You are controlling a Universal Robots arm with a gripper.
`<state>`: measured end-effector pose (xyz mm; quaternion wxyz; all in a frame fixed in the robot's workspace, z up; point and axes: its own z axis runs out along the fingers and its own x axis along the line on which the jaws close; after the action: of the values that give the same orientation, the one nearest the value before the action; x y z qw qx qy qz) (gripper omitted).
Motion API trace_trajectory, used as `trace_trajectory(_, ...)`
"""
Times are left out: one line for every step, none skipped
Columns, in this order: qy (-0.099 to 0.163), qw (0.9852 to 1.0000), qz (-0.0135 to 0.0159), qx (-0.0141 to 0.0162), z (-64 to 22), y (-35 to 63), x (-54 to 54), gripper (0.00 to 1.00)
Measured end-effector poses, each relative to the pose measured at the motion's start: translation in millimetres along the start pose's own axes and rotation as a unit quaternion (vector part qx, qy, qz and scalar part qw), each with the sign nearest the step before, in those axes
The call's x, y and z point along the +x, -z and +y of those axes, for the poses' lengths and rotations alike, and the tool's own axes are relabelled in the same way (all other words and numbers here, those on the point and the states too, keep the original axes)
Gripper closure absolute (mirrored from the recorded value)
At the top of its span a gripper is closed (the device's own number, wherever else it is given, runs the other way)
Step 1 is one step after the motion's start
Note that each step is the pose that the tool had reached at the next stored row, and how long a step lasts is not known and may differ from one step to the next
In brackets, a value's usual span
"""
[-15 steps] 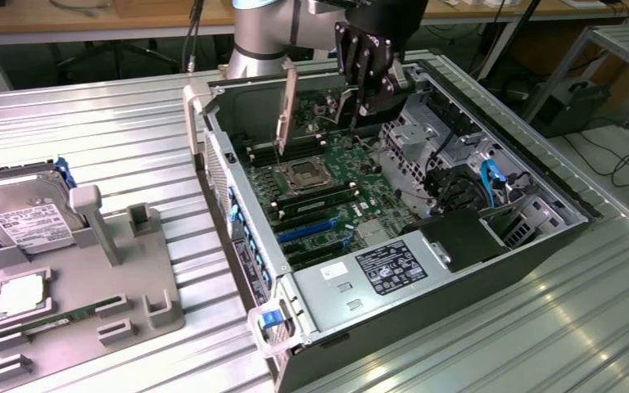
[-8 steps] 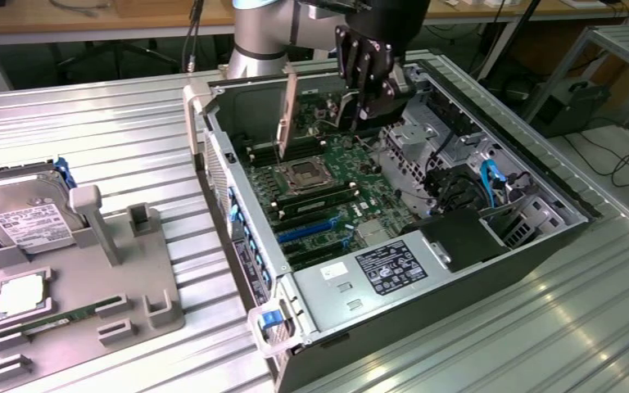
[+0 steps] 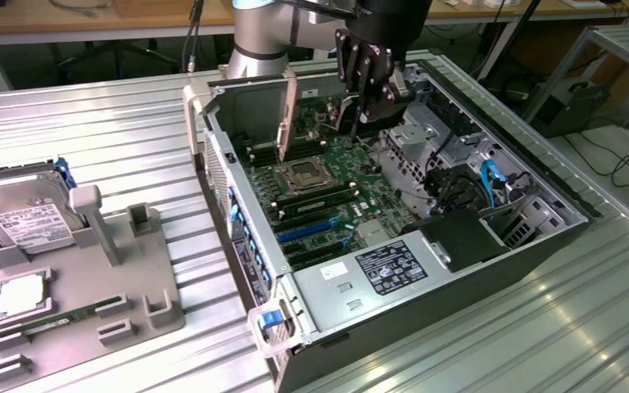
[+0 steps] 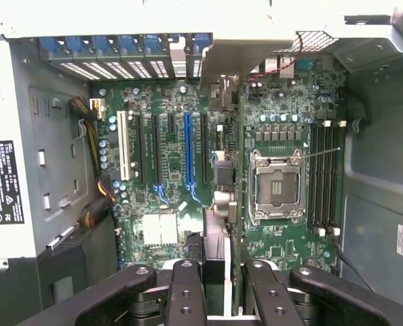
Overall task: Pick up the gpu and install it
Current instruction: 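Insert the gpu into the slot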
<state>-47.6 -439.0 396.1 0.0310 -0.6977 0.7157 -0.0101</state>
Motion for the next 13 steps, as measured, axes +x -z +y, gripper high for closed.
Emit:
trace_trajectory(0.0, 1.0, 0.0, 0.0, 0.1, -0.3, 0.2, 0.72)
trace_trajectory(0.0, 1.0, 0.0, 0.0, 0.1, -0.6, 0.5, 0.72)
trace_trajectory(0.0, 1.0, -0.0001, 0.0, 0.2, -1.0, 0.7, 0.72)
trace_trajectory(0.0, 1.0, -0.0001, 0.0, 0.3, -1.3, 0.9, 0.72)
trace_trajectory(0.0, 1.0, -0.0001, 0.0, 0.3, -1.6, 1.1, 0.72)
trace_trajectory(0.0, 1.0, 0.0, -0.0001, 0.4, -1.9, 1.4, 0.72)
trace_trajectory(0.0, 1.0, -0.0001, -0.0001, 0.5, -2.2, 1.6, 0.72)
trace_trajectory(0.0, 1.0, 0.0, -0.0001, 0.5, -2.5, 1.9, 0.72)
trace_trajectory(0.0, 1.0, -0.0001, -0.0001, 0.6, -2.8, 2.2, 0.72)
trace_trajectory(0.0, 1.0, -0.0001, -0.0002, 0.7, -3.2, 2.5, 0.72)
trace_trajectory(0.0, 1.0, 0.0, -0.0002, 0.7, -3.5, 2.8, 0.72)
trace_trajectory(0.0, 1.0, 0.0, -0.0002, 0.8, -3.8, 3.1, 0.72)
trace_trajectory(0.0, 1.0, 0.0, -0.0002, 0.9, -4.1, 3.5, 0.72)
